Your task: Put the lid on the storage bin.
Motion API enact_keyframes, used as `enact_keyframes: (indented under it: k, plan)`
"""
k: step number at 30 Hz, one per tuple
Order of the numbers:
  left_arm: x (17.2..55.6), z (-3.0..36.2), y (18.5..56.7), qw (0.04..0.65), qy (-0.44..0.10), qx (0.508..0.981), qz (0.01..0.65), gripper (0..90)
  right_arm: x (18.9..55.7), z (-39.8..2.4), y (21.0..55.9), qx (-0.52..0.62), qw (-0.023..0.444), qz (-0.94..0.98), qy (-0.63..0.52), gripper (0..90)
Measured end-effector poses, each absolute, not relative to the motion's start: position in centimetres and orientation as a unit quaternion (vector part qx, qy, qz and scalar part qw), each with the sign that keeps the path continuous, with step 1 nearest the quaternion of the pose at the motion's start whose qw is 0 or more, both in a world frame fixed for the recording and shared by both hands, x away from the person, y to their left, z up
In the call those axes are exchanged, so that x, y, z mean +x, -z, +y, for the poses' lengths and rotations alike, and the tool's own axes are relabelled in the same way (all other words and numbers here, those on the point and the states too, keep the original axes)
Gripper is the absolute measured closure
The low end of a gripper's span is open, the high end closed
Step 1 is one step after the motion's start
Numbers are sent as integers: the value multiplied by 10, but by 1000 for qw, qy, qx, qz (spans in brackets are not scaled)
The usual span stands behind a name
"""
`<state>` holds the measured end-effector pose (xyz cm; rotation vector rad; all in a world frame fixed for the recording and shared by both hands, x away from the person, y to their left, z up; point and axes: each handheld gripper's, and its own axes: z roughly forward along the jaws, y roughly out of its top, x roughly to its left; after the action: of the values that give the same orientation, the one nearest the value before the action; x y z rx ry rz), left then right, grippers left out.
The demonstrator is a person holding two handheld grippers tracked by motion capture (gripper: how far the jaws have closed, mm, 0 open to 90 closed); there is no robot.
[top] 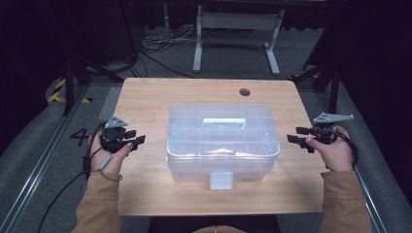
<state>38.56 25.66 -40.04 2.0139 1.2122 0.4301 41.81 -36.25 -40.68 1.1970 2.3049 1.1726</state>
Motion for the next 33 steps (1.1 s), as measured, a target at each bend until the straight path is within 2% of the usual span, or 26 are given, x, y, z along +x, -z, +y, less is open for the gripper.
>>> enact_keyframes:
  k: [11,23,27,33]
  plan:
    - [394,258,420,339,-156,793,481,483,431,-361,435,430,128,806,-387,412]
    - [401,253,434,295,-141,819,471,460,438,-360,456,440,121,810,-369,416]
    - [401,252,438,295,-128,819,474,460,439,-359,459,440,120,811,-365,418]
    - [402,251,445,261,-102,833,477,440,441,-359,466,441,115,814,-360,421]
